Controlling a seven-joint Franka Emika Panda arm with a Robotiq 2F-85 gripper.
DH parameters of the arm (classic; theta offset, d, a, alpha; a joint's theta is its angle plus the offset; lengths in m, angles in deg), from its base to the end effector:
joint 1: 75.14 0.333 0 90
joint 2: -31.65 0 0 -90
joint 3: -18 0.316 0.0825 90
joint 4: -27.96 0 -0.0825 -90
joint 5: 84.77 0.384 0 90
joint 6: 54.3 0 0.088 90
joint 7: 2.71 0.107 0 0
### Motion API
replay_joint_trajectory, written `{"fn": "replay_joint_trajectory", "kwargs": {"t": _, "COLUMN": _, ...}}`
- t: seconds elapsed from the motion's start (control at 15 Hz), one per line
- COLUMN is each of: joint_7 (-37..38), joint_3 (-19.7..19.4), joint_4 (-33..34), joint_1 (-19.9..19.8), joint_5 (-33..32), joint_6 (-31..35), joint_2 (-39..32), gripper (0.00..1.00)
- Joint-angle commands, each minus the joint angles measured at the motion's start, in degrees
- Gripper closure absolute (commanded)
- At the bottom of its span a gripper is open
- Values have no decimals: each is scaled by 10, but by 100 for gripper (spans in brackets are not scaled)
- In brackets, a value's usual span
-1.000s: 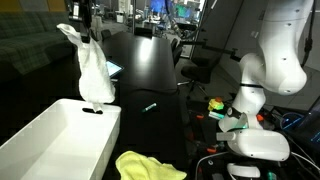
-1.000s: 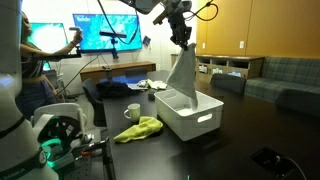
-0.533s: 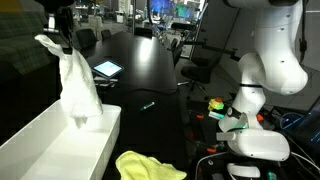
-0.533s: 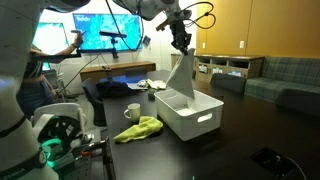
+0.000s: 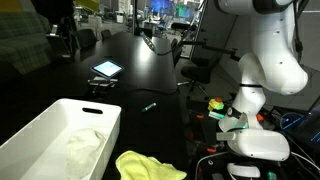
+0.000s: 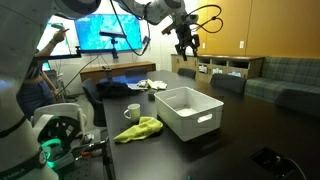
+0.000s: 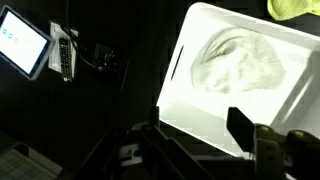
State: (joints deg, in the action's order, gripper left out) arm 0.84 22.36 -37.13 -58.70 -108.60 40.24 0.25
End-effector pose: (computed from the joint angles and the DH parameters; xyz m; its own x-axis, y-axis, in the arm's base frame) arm 0.6835 0.2012 0.4960 0.9466 0.3219 -0.0155 0.3049 -0.8790 0.3666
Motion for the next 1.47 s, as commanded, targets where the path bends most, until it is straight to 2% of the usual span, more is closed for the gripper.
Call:
{"fn": "replay_joint_trajectory", "kwargs": {"t": 0.0, "joint_7": -44, "joint_3": -15, "joint_4": -75, "joint_1": -28, "joint_5": -15, "joint_6": 5, "joint_2": 34, "gripper": 1}}
{"fn": "replay_joint_trajectory", "kwargs": {"t": 0.4, "joint_7": -138, "joint_3": -37, "joint_4": -266, "joint_1": -109, "joint_5": -19, "joint_6": 86, "joint_2": 87, "gripper": 0}}
{"fn": "replay_joint_trajectory", "kwargs": {"t": 0.67, "joint_7": -169, "joint_3": -50, "joint_4": -391, "joint_1": -167, "joint_5": -4, "joint_6": 179, "joint_2": 113, "gripper": 0}}
{"fn": "replay_joint_trajectory", "kwargs": {"t": 0.93, "joint_7": -207, "joint_3": -66, "joint_4": -523, "joint_1": -225, "joint_5": 9, "joint_6": 308, "joint_2": 130, "gripper": 0}}
{"fn": "replay_joint_trajectory", "kwargs": {"t": 1.2, "joint_7": -237, "joint_3": -92, "joint_4": -596, "joint_1": -259, "joint_5": -7, "joint_6": 414, "joint_2": 113, "gripper": 0}}
{"fn": "replay_joint_trajectory", "kwargs": {"t": 1.4, "joint_7": -256, "joint_3": -111, "joint_4": -627, "joint_1": -274, "joint_5": -18, "joint_6": 477, "joint_2": 100, "gripper": 0}}
